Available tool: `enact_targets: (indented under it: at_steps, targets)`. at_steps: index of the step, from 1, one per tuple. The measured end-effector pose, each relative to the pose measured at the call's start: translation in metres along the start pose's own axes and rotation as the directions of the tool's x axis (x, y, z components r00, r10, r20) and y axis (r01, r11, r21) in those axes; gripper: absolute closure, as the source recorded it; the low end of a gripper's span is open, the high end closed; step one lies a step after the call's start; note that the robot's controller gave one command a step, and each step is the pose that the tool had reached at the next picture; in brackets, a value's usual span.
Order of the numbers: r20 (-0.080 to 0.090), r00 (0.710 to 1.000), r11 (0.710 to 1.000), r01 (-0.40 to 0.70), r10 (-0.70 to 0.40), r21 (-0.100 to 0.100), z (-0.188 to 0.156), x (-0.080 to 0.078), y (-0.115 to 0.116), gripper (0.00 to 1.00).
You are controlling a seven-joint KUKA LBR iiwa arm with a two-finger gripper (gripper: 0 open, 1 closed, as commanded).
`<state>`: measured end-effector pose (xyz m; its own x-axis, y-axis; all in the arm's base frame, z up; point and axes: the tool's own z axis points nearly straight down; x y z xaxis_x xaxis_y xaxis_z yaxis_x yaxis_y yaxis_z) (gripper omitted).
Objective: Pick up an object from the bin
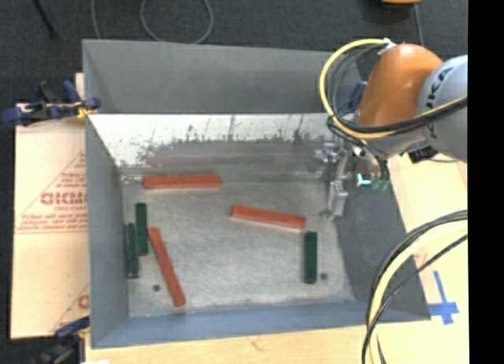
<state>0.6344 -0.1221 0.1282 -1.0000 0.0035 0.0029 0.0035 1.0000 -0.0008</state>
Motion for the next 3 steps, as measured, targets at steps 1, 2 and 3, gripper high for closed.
enact_targets:
  at_steps: [1, 2, 3]
  targets:
    - [0.005, 0.972, 0.972, -0.234, 0.234, -0.002, 0.055, 0.053, 0.012, 0.0]
    - [0.012, 0.997, 0.997, 0.081, -0.081, 0.001, 0.056, 0.015, 0.054, 0.0]
    - [0.005, 0.996, 0.996, -0.086, 0.086, -0.004, 0.057, 0.062, 0.137, 0.0]
